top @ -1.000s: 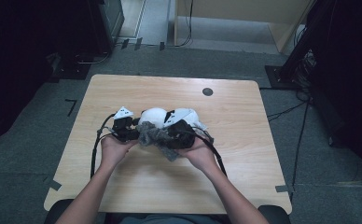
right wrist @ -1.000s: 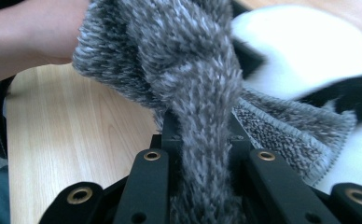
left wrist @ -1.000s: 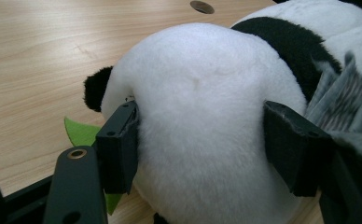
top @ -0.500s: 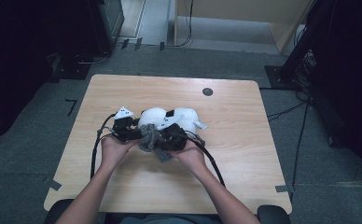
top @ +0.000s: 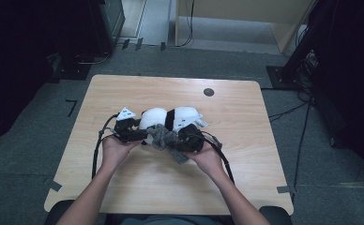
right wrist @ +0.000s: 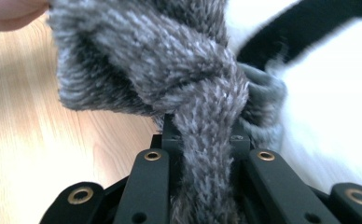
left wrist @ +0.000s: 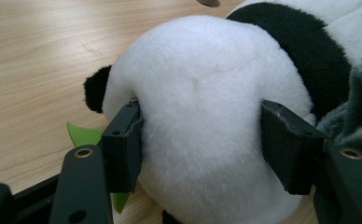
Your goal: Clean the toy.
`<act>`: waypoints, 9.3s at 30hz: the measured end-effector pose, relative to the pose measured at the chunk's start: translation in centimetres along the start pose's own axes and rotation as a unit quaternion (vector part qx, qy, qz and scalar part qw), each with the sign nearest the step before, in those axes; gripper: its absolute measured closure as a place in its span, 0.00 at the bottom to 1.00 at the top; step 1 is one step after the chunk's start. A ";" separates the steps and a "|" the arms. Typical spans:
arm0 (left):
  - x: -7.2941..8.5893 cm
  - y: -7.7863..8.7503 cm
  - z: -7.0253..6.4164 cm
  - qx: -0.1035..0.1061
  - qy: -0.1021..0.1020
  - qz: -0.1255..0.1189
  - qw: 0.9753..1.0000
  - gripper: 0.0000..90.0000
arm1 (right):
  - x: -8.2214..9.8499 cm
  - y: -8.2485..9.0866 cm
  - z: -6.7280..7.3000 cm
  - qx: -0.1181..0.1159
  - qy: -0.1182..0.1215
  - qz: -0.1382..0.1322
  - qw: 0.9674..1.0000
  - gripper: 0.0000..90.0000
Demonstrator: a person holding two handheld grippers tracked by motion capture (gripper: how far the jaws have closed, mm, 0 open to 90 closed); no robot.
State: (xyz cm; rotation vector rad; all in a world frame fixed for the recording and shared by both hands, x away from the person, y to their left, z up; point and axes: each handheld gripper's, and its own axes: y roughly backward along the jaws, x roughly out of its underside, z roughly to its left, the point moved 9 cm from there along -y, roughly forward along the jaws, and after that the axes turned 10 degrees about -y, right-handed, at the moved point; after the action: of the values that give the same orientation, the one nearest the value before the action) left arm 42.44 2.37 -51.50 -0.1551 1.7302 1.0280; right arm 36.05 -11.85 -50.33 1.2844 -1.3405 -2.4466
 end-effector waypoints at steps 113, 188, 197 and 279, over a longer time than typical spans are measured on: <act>0.2 -0.3 0.0 0.000 -0.008 0.003 1.000 0.43 | 5.8 4.0 -7.7 0.073 -0.015 0.034 0.997 0.84; 0.3 -0.5 0.1 0.009 -0.006 -0.005 1.000 0.41 | -1.9 5.0 -12.2 0.082 -0.163 -0.103 0.978 0.85; 0.3 -0.5 0.1 0.009 -0.004 -0.005 1.000 0.41 | 0.1 3.4 -12.7 0.082 -0.188 -0.068 0.976 0.84; 0.3 -0.6 0.1 0.007 -0.009 -0.011 1.000 0.39 | -1.4 4.4 -12.7 0.072 -0.154 -0.086 0.982 0.83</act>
State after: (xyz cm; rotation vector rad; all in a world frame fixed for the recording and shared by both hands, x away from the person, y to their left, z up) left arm 42.72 2.23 -52.07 -0.1557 1.7157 0.9975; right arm 44.49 -22.44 -49.67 1.1241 -1.5626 -2.8079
